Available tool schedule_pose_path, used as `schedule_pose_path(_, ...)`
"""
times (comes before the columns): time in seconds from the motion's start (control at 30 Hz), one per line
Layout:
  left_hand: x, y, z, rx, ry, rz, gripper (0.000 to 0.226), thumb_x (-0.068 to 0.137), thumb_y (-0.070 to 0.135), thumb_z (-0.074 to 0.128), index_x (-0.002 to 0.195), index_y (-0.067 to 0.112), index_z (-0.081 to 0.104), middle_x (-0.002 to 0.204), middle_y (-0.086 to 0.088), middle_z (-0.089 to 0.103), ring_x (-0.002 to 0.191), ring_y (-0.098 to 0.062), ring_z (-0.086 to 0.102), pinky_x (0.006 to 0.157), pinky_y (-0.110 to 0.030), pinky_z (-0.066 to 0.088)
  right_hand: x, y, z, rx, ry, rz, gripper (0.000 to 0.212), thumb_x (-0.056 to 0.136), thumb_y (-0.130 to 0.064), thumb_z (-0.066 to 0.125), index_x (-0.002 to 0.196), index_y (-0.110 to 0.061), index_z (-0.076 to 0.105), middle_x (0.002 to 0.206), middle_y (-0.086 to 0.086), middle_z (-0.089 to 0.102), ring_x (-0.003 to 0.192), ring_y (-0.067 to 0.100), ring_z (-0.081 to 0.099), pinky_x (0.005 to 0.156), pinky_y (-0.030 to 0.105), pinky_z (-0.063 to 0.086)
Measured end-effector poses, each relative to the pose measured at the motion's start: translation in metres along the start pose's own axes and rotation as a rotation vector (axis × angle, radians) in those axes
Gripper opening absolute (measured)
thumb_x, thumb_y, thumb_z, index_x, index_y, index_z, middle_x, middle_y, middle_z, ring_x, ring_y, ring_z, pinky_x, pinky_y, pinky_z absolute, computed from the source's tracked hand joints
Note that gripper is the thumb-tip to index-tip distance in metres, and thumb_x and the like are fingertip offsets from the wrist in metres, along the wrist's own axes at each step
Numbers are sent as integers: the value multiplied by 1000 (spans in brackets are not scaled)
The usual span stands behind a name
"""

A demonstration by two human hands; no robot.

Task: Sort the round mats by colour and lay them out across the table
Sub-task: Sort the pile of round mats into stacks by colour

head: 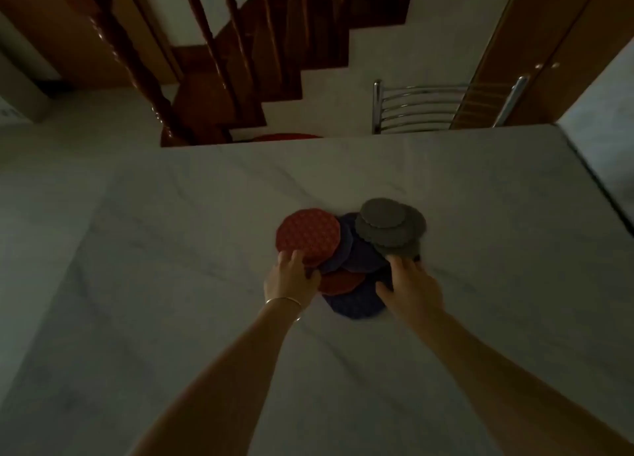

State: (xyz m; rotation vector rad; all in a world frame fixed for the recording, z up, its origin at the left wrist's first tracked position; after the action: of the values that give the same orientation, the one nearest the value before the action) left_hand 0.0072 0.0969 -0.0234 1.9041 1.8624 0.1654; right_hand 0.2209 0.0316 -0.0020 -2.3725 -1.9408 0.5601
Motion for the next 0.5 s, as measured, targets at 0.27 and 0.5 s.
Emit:
schedule_pose_path(0.27,29,-19,-16,10,170,-119,44,78,42,58,112,15,51,123,-9,45,113,-29,43,70,-35,42,37,-41,-8,177,139,-73,48,91,-34,53,134,-15,45,131,8,49,124,26,44,84,36,50)
schedule_pose_path(0.5,58,-31,-19,-217,140,-243,62,74,38,64,129,15,45,132,-11,42,122,-32,37,93,-42,42,74,-71,8,519,-7,-66,49,91,-30,56,138,-18,45,131,4,53,122,21,47,93,35,47)
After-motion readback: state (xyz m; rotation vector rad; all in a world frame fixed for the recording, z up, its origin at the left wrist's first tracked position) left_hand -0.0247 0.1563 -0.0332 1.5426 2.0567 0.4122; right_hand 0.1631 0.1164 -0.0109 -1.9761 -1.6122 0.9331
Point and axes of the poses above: each hand's wrist, its own x-axis towards the middle knuckle, its own z-axis out of the palm, y = z × x, the point moved 10 cm from there along x, towards the middle knuckle
